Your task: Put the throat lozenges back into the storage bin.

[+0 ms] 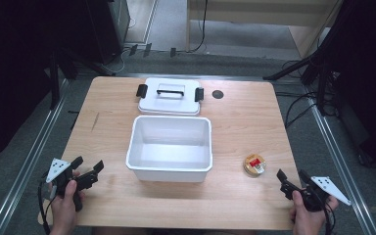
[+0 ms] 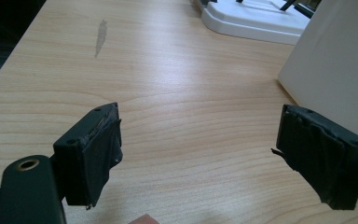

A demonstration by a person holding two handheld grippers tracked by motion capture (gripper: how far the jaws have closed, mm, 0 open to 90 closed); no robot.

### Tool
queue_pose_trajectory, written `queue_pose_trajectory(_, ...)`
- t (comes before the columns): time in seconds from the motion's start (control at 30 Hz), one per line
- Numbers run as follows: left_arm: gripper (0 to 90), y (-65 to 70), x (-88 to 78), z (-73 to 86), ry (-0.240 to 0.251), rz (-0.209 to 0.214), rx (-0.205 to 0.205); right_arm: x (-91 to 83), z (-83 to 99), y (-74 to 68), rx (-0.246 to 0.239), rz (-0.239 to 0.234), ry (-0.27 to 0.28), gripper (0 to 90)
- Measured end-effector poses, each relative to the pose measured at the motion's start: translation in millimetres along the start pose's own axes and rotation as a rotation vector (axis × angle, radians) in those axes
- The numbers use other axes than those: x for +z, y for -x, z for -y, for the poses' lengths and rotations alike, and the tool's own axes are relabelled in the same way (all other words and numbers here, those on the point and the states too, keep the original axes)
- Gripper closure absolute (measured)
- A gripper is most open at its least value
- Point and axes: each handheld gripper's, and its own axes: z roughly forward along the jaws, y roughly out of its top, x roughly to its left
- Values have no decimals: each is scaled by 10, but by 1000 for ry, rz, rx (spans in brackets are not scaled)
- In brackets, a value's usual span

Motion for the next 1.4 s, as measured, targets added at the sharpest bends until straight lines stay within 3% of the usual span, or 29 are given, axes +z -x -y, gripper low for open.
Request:
queue_pose_trajectory(0.1,148,-13,5,-4,-9,-16,-15,22,-7,-32,-30,1,-22,168)
queue_pose_trajectory(0.13,149,-36,6,-9,-13,-51,-42,56,-16,-62,-63,-1,-48,173)
queue_pose_trajectory(0.2,149,-52,-5,-8,-8,-57,-48,78,-28,-83,-76,0,-76,173)
queue_pose_trajectory(0.3,148,-53,-54,6,7,-86,-4,117,-68,-111,-84,-1,-128,182)
queue_pose_trajectory(0.47,148,-72,-144,40,17,-116,59,129,-179,-228,-112,-67,-204,186)
queue_pose_trajectory(0.53,147,-86,-170,49,20,-115,57,134,-241,-283,-127,-87,-238,196)
queue_pose_trajectory(0.6,143,-143,-233,70,40,-98,25,151,-293,-318,-136,-104,-273,201)
queue_pose_trajectory(0.8,144,-175,-232,67,38,-71,-7,262,-378,-396,-175,-81,-429,195)
queue_pose_trajectory(0.9,144,-177,-228,64,33,-65,-8,287,-393,-427,-180,-90,-456,195)
queue_pose_trajectory(0.93,144,-181,-218,62,33,-51,-12,320,-401,-464,-197,-88,-497,195)
queue_pose_trajectory(1.0,144,-176,-205,56,27,-44,-13,350,-397,-489,-209,-84,-525,190)
queue_pose_trajectory(1.17,144,-153,-170,44,9,-32,0,452,-418,-595,-311,-69,-629,153)
queue_pose_trajectory(1.4,144,-171,-139,27,-1,-28,-9,585,-584,-779,-364,-55,-732,137)
